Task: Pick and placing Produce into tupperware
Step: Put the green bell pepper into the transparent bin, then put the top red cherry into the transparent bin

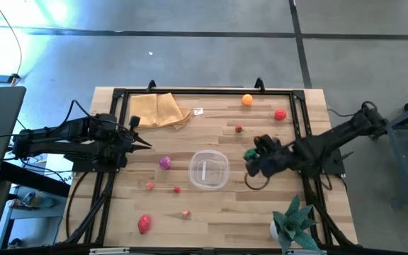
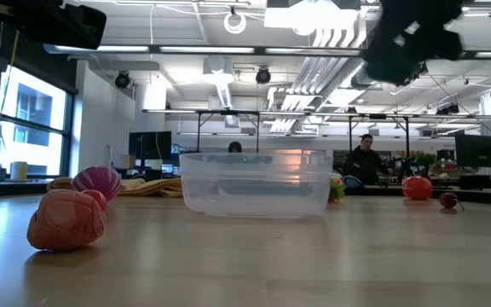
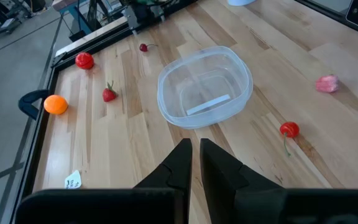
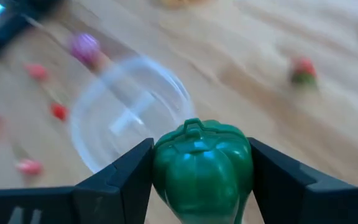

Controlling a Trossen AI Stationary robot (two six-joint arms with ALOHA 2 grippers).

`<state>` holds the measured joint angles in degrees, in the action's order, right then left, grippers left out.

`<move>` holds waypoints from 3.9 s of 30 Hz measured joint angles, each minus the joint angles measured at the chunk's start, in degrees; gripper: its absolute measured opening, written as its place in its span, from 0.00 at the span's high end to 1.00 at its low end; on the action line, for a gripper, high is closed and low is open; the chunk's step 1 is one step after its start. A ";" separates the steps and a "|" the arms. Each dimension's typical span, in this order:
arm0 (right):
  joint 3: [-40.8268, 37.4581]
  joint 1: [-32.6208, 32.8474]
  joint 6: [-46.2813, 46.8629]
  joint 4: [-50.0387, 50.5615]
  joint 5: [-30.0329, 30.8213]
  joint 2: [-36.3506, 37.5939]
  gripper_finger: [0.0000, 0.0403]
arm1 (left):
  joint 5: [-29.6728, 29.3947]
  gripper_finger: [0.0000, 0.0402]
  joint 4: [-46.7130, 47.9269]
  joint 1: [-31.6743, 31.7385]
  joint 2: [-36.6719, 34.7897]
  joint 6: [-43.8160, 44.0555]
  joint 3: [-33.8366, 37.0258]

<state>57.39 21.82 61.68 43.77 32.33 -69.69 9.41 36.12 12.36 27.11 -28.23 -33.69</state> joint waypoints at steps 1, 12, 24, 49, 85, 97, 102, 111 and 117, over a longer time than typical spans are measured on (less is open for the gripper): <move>0.84 -1.42 -4.03 -2.36 -0.49 -0.15 0.48 | 0.02 0.94 0.00 0.00 0.01 0.00 0.00; 8.01 -15.59 -31.12 -18.77 -17.25 -13.61 0.48 | 0.02 0.94 0.02 0.00 0.01 0.00 0.00; 20.86 -16.81 -42.18 -19.36 -26.01 -35.79 0.48 | 0.01 0.94 0.02 0.00 0.02 0.00 0.00; 24.25 -15.41 -43.90 -15.00 -26.13 -45.72 0.46 | 0.00 0.94 0.02 0.00 0.00 0.00 0.00; 24.19 -13.99 -33.24 -3.33 -12.79 -34.78 0.34 | 0.02 0.94 0.02 0.00 0.02 0.00 0.00; 24.23 -13.40 12.90 41.80 -7.47 -25.77 0.36 | 0.02 0.94 0.02 0.00 0.00 0.00 0.00; 21.59 -14.67 12.93 43.96 -8.44 -25.04 0.36 | 0.02 0.94 0.02 0.00 0.02 0.00 0.00; -1.24 -15.10 20.05 23.82 -14.23 -6.03 0.36 | 0.02 0.94 0.02 0.00 0.01 0.00 0.00; -12.59 -16.18 24.83 18.50 -19.80 2.85 0.36 | 0.02 0.94 0.02 0.00 0.02 0.00 0.00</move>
<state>44.81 5.64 86.51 62.27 12.53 -66.85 9.43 36.14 12.36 27.14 -28.23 -33.69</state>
